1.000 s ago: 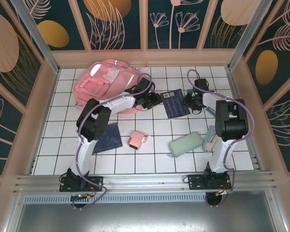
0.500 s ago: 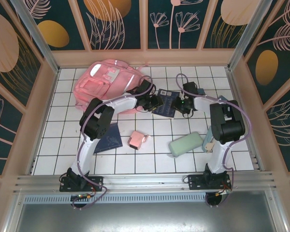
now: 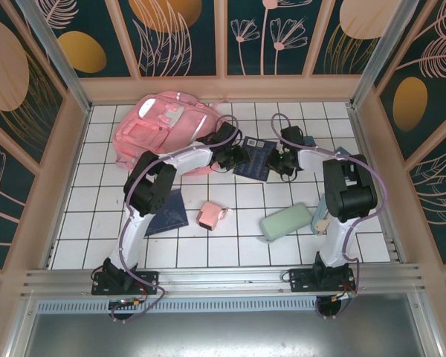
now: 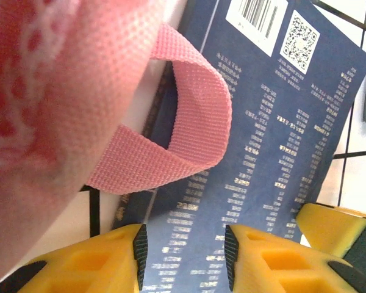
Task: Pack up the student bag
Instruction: Rotate the book at the center of the table, then pick up the book from the top-center of the table.
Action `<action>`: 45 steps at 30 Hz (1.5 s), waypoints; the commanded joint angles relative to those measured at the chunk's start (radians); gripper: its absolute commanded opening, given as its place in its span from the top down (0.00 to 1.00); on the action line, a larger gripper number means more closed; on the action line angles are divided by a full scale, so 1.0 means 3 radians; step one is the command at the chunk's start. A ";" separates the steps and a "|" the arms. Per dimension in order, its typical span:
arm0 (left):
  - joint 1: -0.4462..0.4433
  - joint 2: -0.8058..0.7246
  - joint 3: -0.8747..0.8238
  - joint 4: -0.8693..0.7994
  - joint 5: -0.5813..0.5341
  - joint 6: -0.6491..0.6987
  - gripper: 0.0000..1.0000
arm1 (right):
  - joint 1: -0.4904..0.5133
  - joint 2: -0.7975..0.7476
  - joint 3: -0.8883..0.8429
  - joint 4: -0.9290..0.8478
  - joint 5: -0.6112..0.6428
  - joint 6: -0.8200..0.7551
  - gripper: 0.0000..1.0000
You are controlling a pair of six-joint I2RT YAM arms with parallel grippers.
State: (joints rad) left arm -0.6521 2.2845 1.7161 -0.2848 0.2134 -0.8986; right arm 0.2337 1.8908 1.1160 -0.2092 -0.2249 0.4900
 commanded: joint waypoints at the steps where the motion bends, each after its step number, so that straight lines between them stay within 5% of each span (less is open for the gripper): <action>1: 0.0035 -0.0102 0.0073 -0.0125 -0.0175 0.0083 0.60 | -0.0128 -0.0024 -0.0140 -0.0310 0.0314 0.0034 0.80; 9: 0.0036 0.0164 0.0209 -0.0314 -0.0318 0.0136 0.59 | -0.0140 -0.0001 -0.0139 -0.0302 0.0334 0.0028 0.81; 23: 0.0031 0.0289 -0.0005 0.0306 0.0563 0.0020 0.59 | 0.0019 0.0124 -0.0069 -0.0158 0.0016 -0.0048 0.80; 28: 0.0027 0.0200 -0.0131 0.0734 0.1008 -0.0108 0.62 | 0.0076 0.0158 -0.0032 -0.0131 -0.0057 -0.0020 0.80; 32: 0.0029 -0.0032 -0.0453 0.1655 0.1490 -0.0486 0.65 | 0.0085 0.0142 -0.0014 -0.0126 -0.0074 0.0003 0.80; 36: 0.0031 -0.0164 -0.0527 0.1894 0.1559 -0.0579 0.66 | 0.0078 0.0099 -0.0013 -0.0130 -0.0072 0.0013 0.80; 41: 0.0035 -0.0091 -0.0314 0.1244 0.1320 -0.0263 0.86 | 0.0008 -0.0013 -0.0038 -0.0122 -0.0139 0.0027 0.78; 43: 0.0036 -0.0136 -0.0340 0.1270 0.1315 -0.0253 0.98 | -0.0075 -0.0110 -0.0090 -0.0070 -0.0262 0.0051 0.72; 45: 0.0042 -0.0200 -0.0330 0.1305 0.1316 -0.0237 1.00 | -0.0182 -0.0234 -0.0185 0.0053 -0.0446 0.0106 0.63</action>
State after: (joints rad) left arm -0.6304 2.2894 1.5879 0.0986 0.5873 -0.9962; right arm 0.2062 1.8748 1.0988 -0.2005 -0.2703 0.5068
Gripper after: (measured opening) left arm 0.131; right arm 0.340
